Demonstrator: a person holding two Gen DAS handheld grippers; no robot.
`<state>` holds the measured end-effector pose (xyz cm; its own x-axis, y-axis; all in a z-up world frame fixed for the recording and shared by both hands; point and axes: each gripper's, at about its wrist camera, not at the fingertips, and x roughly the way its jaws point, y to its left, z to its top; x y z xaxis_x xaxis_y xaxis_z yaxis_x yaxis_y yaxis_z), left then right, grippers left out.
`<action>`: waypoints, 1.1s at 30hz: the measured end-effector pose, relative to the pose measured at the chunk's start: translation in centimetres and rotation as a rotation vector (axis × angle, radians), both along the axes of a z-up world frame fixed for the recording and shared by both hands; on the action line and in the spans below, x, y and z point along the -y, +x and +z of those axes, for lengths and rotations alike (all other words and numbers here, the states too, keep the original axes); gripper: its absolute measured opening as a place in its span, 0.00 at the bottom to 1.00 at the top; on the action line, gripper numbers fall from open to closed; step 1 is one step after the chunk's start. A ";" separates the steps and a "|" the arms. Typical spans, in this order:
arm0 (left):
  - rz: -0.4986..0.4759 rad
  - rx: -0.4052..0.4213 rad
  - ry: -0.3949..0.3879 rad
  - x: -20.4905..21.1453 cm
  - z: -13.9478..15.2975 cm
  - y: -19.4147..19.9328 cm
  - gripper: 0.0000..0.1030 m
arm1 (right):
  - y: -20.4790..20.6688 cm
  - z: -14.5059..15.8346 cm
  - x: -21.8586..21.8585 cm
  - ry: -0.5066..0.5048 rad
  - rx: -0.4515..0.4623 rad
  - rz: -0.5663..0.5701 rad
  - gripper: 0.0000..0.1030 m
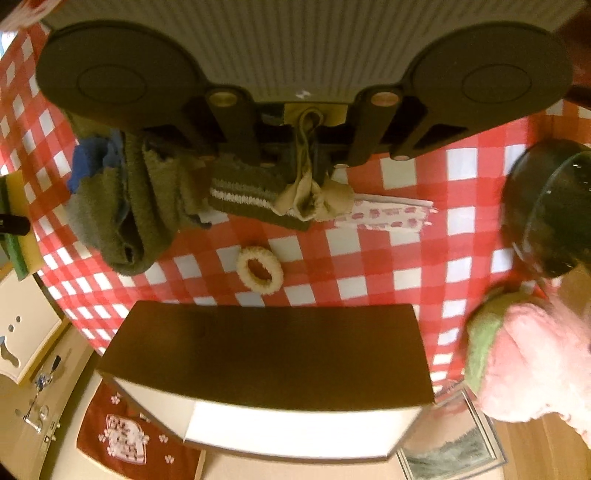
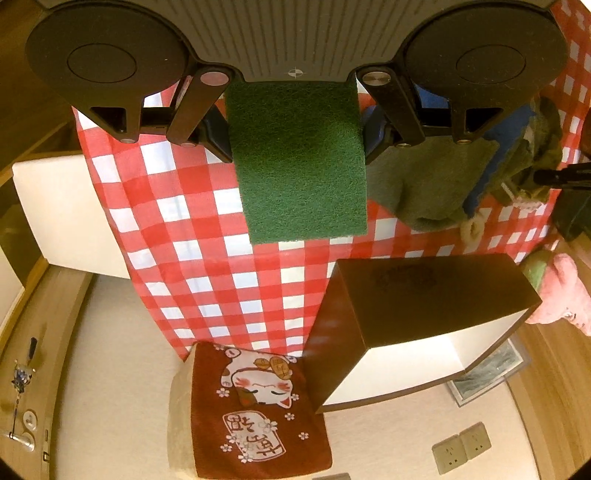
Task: Organize soft objects
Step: 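Grasp the green-and-yellow sponge with the right tool while the left tool grasps the beige sock, then carry the sponge and sock into the box while both tools open to drop them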
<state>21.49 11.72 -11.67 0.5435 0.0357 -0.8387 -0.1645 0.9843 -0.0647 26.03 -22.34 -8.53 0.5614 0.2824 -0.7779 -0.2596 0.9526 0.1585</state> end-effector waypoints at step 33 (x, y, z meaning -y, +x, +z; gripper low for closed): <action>0.001 0.249 0.055 -2.3 12.5 9.9 0.07 | 11.2 10.3 -9.1 0.089 0.217 0.247 0.69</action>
